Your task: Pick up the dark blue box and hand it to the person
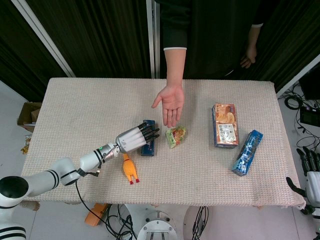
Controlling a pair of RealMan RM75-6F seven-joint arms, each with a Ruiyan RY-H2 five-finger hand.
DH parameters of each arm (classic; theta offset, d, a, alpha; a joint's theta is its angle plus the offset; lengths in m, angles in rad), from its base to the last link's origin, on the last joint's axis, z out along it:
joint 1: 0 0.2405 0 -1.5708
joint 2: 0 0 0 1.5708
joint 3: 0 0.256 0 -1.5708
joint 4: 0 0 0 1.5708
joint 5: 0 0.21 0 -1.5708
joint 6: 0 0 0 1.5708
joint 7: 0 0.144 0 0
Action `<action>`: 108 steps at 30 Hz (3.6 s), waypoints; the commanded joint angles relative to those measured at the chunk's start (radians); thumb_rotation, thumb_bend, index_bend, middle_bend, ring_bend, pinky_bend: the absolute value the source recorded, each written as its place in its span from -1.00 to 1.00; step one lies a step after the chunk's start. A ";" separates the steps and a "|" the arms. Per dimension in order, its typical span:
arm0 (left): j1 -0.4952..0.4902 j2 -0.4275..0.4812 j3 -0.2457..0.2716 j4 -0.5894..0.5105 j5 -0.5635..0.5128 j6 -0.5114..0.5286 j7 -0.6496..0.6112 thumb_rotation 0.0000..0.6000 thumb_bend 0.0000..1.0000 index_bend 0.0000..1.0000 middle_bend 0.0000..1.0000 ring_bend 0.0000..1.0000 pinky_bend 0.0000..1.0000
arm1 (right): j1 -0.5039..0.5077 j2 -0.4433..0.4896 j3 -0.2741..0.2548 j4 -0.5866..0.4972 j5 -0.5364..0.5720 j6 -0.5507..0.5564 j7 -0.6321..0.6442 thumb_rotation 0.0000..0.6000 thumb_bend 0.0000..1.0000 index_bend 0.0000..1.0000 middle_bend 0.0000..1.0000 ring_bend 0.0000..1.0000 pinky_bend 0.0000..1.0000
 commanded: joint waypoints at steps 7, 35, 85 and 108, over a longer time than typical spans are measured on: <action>-0.036 -0.051 0.033 0.082 0.019 0.008 0.012 1.00 -1.00 -0.99 -0.94 -0.92 -0.65 | 0.004 0.000 0.003 0.008 0.009 -0.011 0.005 1.00 -0.67 -1.00 -1.00 -1.00 -1.00; -0.020 -0.107 0.094 0.207 0.048 0.178 0.031 1.00 -0.26 0.07 -0.03 -0.58 -0.44 | 0.001 -0.009 0.007 0.021 0.034 -0.028 0.009 1.00 -0.68 -1.00 -1.00 -1.00 -1.00; -0.173 0.058 -0.172 -0.089 -0.231 0.028 0.286 1.00 -0.56 -1.00 -0.95 -0.82 -0.49 | 0.002 -0.036 0.013 0.099 0.048 -0.047 0.086 1.00 -0.67 -1.00 -1.00 -1.00 -1.00; 0.317 0.538 -0.059 -0.730 -0.455 0.380 0.286 1.00 -0.96 -0.99 -1.00 -0.91 -0.58 | -0.006 -0.017 0.014 0.073 0.029 -0.014 0.070 1.00 -0.66 -1.00 -1.00 -1.00 -1.00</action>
